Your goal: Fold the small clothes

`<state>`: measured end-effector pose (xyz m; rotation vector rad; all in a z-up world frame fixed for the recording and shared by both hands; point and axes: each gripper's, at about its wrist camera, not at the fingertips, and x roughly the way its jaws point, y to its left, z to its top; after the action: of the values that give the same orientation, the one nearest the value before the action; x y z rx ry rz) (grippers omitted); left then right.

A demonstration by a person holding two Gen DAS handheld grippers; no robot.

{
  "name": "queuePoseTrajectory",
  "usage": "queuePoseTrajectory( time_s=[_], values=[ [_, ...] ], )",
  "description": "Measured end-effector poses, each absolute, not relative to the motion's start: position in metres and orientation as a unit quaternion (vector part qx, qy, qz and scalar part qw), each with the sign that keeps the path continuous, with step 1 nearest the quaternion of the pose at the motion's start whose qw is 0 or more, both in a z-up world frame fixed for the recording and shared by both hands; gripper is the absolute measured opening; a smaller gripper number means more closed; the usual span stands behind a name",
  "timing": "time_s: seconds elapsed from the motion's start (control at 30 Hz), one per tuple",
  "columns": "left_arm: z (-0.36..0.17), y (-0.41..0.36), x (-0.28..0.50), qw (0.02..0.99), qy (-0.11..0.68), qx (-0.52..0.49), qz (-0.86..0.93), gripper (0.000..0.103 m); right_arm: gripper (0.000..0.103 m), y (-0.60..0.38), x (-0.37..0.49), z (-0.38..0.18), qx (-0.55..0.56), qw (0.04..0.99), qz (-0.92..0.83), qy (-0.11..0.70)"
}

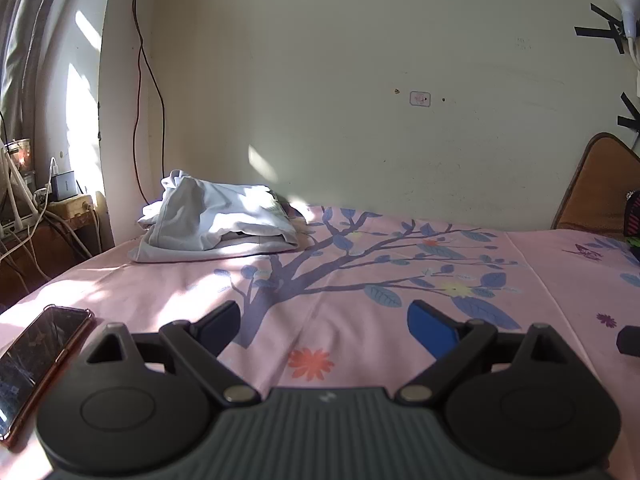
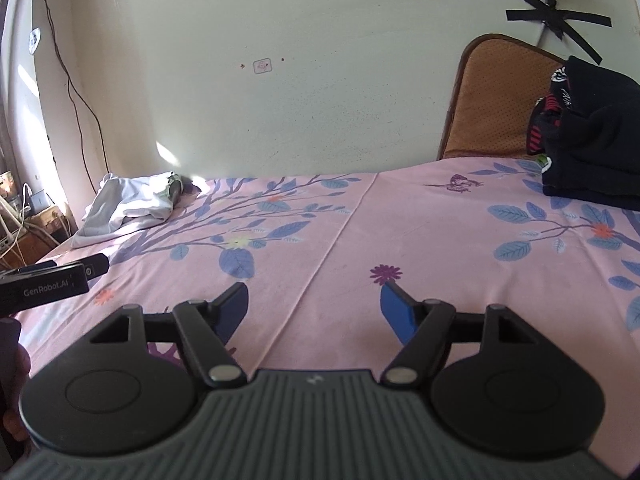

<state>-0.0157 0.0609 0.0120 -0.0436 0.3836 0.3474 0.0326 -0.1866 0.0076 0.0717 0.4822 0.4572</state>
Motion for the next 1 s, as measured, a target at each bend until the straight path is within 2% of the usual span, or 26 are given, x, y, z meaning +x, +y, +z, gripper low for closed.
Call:
queuePoseTrajectory(
  time_s=[0.2, 0.5, 1.0],
  values=[
    [0.013, 0.061, -0.017, 0.967, 0.185, -0.02, 0.172, 0.097, 0.075, -0.186, 0.033, 0.008, 0.033, 0.944, 0.224, 0.24],
    [0.012, 0.056, -0.016, 0.967, 0.188, -0.004, 0.174, 0.098, 0.075, -0.186, 0.027, 0.006, 0.027, 0.956, 0.164, 0.243],
    [0.015, 0.056, -0.019, 0.97, 0.176, -0.009, 0.17, 0.102, 0.075, -0.188, 0.022, 0.005, 0.038, 0.954, 0.17, 0.245]
  ],
)
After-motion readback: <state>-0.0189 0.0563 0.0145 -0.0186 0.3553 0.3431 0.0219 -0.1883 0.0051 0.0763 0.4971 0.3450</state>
